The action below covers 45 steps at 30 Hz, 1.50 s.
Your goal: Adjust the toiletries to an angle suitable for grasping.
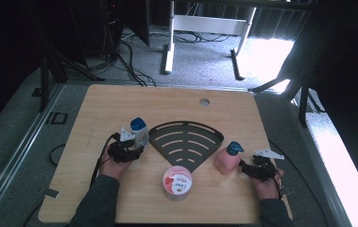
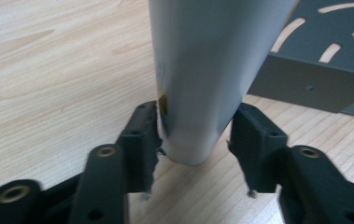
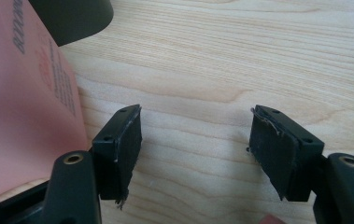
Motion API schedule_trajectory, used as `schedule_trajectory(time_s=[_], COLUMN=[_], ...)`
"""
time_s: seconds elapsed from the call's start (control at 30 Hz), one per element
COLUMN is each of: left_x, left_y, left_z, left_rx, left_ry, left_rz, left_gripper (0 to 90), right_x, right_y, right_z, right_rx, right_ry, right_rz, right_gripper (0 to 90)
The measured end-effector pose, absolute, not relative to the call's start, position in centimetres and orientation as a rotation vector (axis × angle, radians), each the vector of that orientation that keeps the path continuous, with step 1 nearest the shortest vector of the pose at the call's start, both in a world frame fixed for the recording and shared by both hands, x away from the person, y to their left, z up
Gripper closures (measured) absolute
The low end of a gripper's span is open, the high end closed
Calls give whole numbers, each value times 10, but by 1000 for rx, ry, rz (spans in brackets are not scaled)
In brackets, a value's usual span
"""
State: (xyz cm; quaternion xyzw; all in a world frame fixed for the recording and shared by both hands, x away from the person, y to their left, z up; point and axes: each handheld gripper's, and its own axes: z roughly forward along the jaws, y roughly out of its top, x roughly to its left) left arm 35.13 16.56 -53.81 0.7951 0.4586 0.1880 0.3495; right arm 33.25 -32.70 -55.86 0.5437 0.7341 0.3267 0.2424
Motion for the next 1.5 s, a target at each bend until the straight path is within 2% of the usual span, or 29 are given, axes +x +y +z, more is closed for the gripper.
schedule_trajectory(time_s=[0.17,0.57,0.7,0.8,0.9,0.93,1.0,1.07,1.1,1.13,1.3,1.33,1.37,1.5], left_x=[336,304,301,300,298,297,297,296,295,294,291,290,288,286], left_y=[166,161,151,142,133,129,125,122,119,117,107,103,101,96], left_z=[-537,-525,-524,-524,-525,-526,-527,-530,-531,-533,-536,-538,-538,-540], left_rx=[2052,2032,2048,2062,2087,2098,2106,2118,2127,2141,2179,2194,2207,2226], left_ry=[1185,1090,1049,1023,975,959,963,944,936,923,876,864,853,823], left_rz=[495,422,395,371,346,335,318,289,284,276,239,206,208,183], left_gripper=[444,531,558,573,613,613,686,737,737,772,853,853,895,898], right_x=[332,331,330,330,329,329,328,328,328,327,325,325,323,321], right_y=[-327,-326,-324,-323,-324,-324,-325,-325,-325,-324,-322,-322,-322,-322], right_z=[-559,-558,-556,-555,-554,-554,-552,-552,-552,-551,-547,-545,-542,-536], right_rx=[1483,1485,1488,1485,1489,1489,1495,1494,1494,1483,1457,1449,1436,1416], right_ry=[2008,2015,2028,2040,2041,2041,2048,2057,2057,2065,2074,2077,2081,2093], right_rz=[894,887,875,872,867,867,871,879,879,877,912,925,980,1032], right_gripper=[339,342,402,414,495,495,593,659,659,716,778,811,887,900])
